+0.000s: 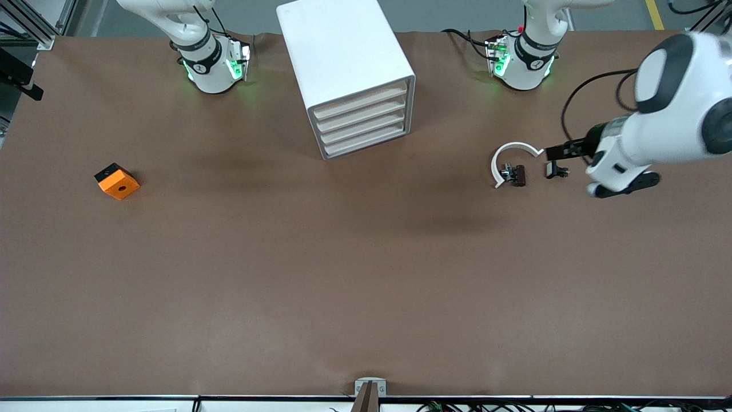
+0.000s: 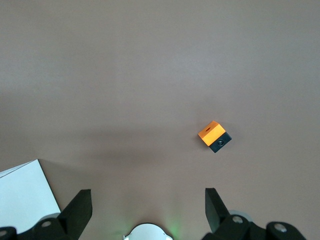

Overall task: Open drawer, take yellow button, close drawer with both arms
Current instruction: 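Move the left gripper toward the white drawer cabinet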

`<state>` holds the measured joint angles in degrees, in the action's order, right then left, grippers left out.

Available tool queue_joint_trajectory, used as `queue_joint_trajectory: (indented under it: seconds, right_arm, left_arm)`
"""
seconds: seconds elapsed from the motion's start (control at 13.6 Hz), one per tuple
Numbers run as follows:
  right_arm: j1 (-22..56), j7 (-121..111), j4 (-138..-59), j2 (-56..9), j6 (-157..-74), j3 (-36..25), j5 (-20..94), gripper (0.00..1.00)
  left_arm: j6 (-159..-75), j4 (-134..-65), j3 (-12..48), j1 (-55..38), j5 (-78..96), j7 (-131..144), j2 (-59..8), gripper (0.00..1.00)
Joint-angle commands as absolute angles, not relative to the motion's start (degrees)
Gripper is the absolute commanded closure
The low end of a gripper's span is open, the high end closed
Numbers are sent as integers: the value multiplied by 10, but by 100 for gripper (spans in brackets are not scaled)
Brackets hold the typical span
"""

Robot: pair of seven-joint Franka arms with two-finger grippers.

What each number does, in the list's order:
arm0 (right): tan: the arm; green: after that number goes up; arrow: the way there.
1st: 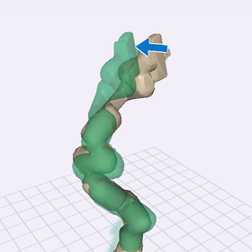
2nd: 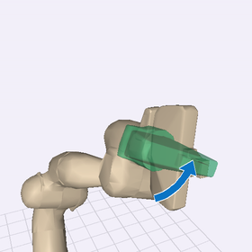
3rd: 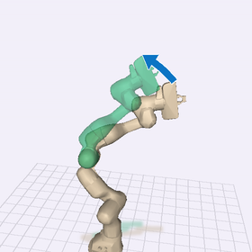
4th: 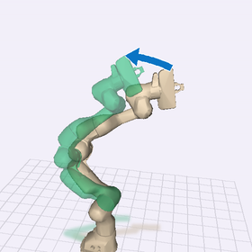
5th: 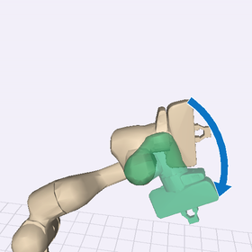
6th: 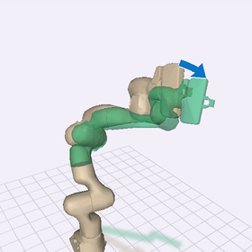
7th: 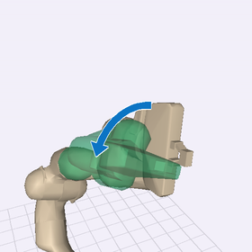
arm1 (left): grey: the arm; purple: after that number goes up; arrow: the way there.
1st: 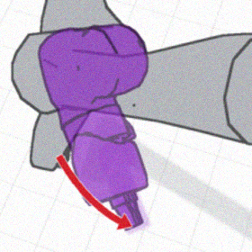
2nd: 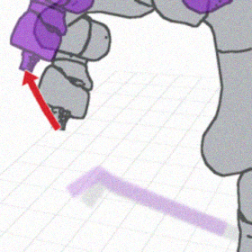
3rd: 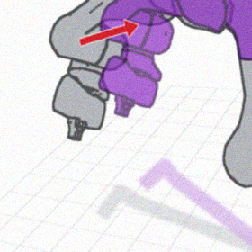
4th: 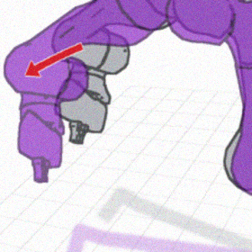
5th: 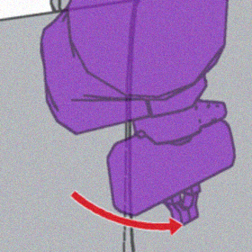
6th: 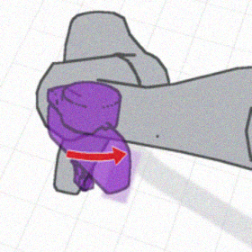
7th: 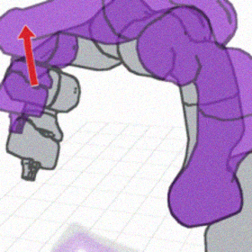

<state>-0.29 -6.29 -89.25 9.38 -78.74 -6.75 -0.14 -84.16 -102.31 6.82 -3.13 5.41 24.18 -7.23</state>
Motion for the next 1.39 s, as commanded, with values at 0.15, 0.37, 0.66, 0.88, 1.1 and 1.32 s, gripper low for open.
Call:
queue_joint_trajectory:
  seconds: [0.15, 0.37, 0.66, 0.88, 1.1, 1.32]
  right_arm:
    - [-12, -72, -889, 95, -787, -66, -1, 0]
    - [-17, -72, -889, 94, -788, -65, 0, 0]
    - [-18, -72, -889, 94, -788, -65, 0, 0]
    - [-18, -72, -888, 94, -788, -65, -1, 0]
    - [-18, -72, -888, 94, -788, -65, -1, 0]
    - [-18, -72, -886, 93, -790, -65, -1, 0]
  left_arm:
    - [-850, -1007, 144, -33, 57, 415, -152, 0]
    - [-861, -996, 154, -84, 51, 583, -218, 0]
    - [-863, -950, 170, -90, 103, 733, -290, 0]
    - [-863, -949, 170, -89, 215, 807, -314, 0]
    - [-864, -948, 170, -88, 292, 889, -331, 0]
    - [-863, -933, 172, -91, 347, 1001, -355, 0]
